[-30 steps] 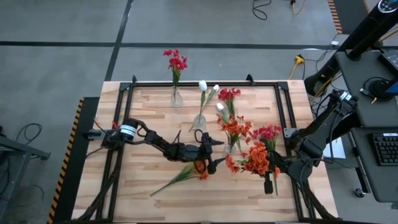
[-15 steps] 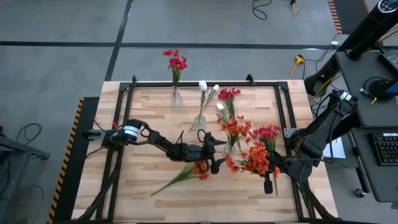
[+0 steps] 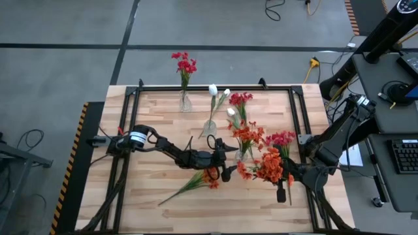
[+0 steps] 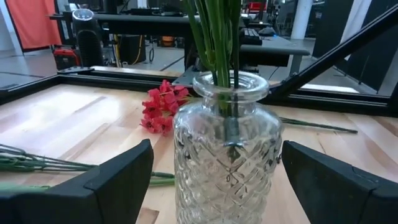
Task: Sort flowers into vase by color
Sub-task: Put the middle left orange sprig flower into the bottom right transparent glass vase
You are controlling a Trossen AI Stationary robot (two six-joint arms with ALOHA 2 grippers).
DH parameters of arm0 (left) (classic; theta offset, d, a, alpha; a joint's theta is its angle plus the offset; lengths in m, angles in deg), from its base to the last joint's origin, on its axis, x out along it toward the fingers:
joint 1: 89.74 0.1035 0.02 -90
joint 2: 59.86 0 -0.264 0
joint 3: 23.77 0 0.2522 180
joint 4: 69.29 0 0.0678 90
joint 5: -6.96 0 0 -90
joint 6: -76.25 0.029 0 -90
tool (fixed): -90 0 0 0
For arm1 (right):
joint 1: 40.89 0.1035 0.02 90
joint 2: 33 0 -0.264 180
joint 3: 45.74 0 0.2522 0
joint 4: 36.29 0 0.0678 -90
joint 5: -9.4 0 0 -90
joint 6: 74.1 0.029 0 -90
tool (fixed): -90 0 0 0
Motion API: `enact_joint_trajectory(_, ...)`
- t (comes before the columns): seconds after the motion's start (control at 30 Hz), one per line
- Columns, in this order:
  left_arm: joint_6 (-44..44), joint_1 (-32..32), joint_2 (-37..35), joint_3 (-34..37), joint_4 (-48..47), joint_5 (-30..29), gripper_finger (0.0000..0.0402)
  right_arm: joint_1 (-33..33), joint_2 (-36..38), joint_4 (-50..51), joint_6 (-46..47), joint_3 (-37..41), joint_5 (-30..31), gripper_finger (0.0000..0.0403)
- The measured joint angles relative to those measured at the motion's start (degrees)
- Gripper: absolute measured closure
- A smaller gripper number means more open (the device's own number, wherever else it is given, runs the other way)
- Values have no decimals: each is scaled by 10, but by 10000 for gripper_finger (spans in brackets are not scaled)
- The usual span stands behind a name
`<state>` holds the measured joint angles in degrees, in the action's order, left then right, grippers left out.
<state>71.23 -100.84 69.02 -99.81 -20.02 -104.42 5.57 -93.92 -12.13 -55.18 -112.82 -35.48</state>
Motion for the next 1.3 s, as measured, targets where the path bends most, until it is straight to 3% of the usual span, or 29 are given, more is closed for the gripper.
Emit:
enact_joint_trajectory(0.8, 5, 5, 0, 0, 4, 14, 66, 0, 0, 0, -5, 0, 0, 365)
enact_joint_trajectory(1.3, 13, 5, 0, 0, 5, 14, 93, 0, 0, 0, -5, 0, 0, 365)
